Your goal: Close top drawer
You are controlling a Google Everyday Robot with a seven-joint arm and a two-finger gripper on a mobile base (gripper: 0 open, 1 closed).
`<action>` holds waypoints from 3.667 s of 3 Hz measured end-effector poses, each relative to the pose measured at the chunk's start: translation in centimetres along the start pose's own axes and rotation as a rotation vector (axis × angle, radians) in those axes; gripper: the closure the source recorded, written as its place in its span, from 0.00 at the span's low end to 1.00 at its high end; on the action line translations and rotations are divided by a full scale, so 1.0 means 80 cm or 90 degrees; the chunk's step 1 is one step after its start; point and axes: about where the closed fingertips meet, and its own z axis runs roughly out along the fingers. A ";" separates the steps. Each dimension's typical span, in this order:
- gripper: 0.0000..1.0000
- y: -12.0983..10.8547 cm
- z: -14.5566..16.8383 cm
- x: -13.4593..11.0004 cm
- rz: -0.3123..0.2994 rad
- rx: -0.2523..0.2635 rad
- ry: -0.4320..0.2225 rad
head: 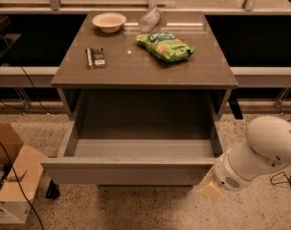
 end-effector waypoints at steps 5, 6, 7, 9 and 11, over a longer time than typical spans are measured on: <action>1.00 -0.064 0.027 -0.103 -0.048 0.104 -0.160; 1.00 -0.064 0.027 -0.103 -0.048 0.104 -0.160; 1.00 -0.095 0.030 -0.165 -0.088 0.117 -0.194; 1.00 -0.108 0.034 -0.168 -0.085 0.148 -0.201; 0.86 -0.167 0.035 -0.172 -0.062 0.215 -0.229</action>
Offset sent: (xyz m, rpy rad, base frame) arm 0.0171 -0.0035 -0.0039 -0.0547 -0.1957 -0.1658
